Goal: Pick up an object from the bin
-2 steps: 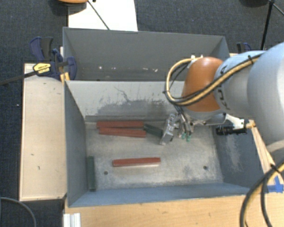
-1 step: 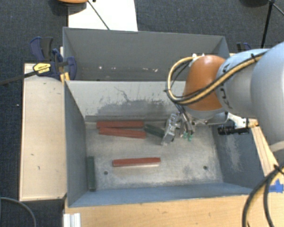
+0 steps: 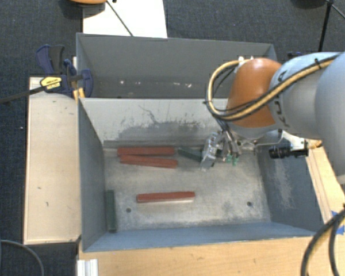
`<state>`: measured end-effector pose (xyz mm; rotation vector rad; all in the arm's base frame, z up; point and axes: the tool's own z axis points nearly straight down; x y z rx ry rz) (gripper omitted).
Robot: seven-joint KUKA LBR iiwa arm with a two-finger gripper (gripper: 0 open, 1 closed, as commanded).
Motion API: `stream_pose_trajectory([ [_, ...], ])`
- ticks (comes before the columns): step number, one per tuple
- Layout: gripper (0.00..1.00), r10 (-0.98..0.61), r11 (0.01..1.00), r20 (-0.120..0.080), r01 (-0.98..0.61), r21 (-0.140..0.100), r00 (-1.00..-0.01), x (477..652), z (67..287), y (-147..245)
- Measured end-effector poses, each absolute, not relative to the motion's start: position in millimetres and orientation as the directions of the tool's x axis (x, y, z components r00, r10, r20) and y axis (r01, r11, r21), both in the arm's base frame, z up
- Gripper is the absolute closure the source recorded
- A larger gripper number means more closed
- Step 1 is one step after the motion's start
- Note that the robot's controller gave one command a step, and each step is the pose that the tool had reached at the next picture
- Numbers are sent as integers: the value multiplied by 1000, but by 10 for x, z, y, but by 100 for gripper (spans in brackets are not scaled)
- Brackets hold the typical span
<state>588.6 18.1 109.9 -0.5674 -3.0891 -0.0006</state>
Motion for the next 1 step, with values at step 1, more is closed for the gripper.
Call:
stream_pose_trajectory([
  [1, 100, 354, 935, 4, 354, -1, -935, 5878, 1308, 180],
])
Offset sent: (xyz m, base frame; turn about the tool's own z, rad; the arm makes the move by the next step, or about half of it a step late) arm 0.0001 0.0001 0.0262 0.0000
